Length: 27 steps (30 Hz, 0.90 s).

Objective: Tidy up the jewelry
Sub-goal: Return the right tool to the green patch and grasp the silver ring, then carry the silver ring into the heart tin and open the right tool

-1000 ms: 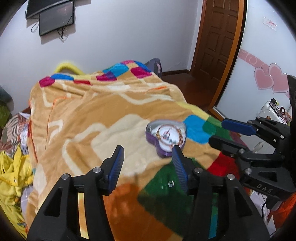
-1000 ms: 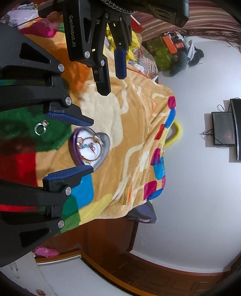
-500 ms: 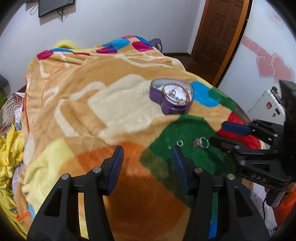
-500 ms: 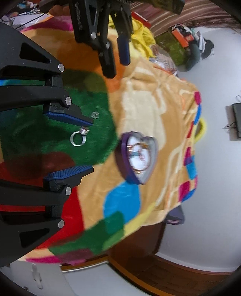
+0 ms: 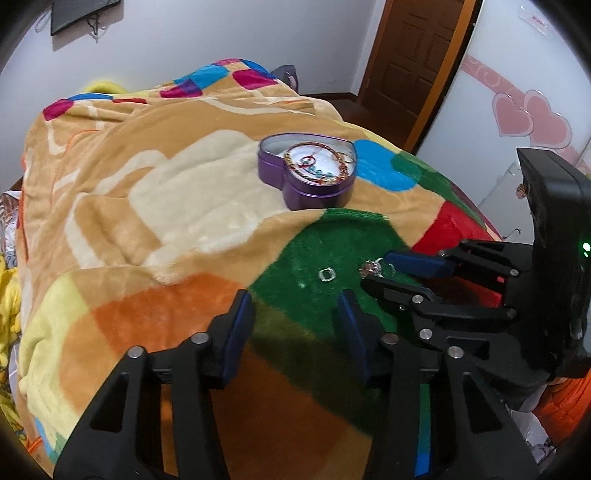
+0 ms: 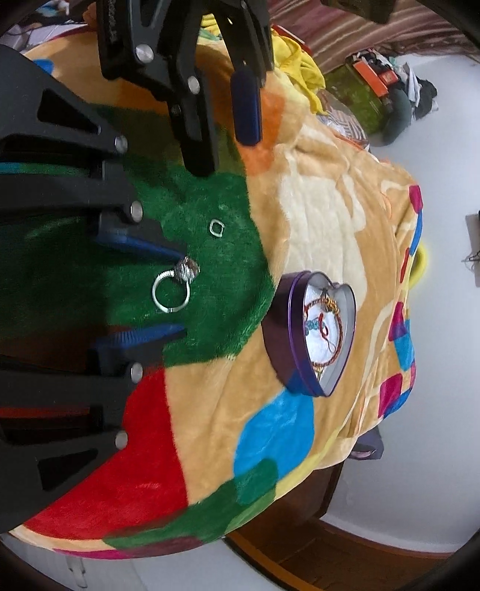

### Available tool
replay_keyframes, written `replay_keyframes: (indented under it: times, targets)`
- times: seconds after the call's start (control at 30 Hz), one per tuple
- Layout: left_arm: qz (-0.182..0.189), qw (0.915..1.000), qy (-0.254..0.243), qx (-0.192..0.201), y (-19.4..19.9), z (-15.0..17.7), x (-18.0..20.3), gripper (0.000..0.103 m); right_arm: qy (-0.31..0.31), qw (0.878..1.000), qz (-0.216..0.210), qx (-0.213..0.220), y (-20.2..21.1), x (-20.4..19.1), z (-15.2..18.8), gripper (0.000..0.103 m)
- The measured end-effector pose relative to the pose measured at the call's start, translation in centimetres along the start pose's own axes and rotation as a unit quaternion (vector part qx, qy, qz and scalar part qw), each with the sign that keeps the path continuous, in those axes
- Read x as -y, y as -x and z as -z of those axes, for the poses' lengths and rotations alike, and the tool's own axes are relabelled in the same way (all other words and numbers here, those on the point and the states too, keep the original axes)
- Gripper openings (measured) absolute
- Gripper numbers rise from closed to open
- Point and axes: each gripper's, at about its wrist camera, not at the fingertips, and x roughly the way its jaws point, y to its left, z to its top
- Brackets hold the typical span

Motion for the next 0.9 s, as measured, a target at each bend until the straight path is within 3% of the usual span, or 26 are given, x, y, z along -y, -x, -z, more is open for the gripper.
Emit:
replay_keyframes:
  times: [0.07,0.17,0.53,0.63,0.9]
  targets:
    - [0.006,1.0000,-0.002,-0.005,-0.5,-0.2,0.3,0.038,0.002,1.000,-0.001,0.003,0.3,0.1,0.0,0.019]
    - [0.012,0.9998,-0.006,-0.015,-1.3,-0.5,0.8,0.029,-0.004,1.000,-0.005,0.010,0.7,0.6,-0.2,0.019]
    - [0.017,0.9993,-0.009,-0.031,-3.5,-1.2,1.6,0.019,-0.019,0.999,-0.002,0.030,1.8,2.0,-0.5,0.019]
    - [0.013,0.9995,-0.001,-0.028,-3.6,-1.3,1.4,0.009,-0.022,0.999,-0.002,0.035,2.1,2.2,-0.5,0.019]
    - [0.001,0.9999,-0.001,-0.011,-2.4,-1.7,1.5,0.009,-0.027,0.998,-0.001,0.052,3.0,2.6,-1.2,0.019]
